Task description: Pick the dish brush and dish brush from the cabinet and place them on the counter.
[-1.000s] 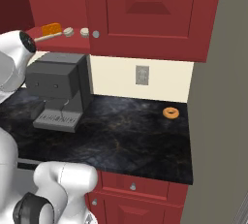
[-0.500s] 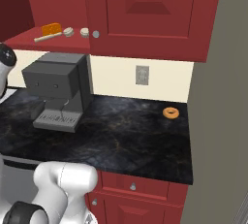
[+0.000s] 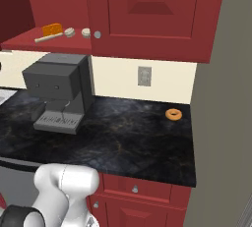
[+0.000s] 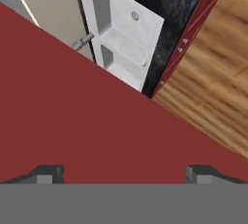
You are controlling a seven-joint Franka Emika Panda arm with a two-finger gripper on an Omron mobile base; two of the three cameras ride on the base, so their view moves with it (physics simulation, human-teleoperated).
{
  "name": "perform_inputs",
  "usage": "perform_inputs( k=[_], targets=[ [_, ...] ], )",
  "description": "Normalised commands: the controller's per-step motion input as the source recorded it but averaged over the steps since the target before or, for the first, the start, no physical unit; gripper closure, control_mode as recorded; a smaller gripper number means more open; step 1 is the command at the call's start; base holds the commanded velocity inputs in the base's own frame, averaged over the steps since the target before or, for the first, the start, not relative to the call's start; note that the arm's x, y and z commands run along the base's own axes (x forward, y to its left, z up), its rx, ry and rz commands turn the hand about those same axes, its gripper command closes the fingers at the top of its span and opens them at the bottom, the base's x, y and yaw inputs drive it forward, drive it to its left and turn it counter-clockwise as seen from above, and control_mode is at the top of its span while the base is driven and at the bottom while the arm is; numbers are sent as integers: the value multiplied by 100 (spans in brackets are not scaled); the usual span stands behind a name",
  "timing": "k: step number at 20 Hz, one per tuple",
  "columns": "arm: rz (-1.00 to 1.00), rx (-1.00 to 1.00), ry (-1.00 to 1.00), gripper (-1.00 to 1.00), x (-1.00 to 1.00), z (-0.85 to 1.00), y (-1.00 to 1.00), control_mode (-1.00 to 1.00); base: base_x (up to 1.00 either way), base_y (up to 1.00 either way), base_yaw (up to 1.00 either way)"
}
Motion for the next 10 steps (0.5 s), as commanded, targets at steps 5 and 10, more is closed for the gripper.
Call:
perform_inputs(
  k=[5, 10],
  targets=[
    [-5, 0, 0, -100, 6, -1, 14, -100, 0, 0, 0],
    [0, -4, -5, -100, 3, -3, -30, -100, 0, 0, 0]
  ],
)
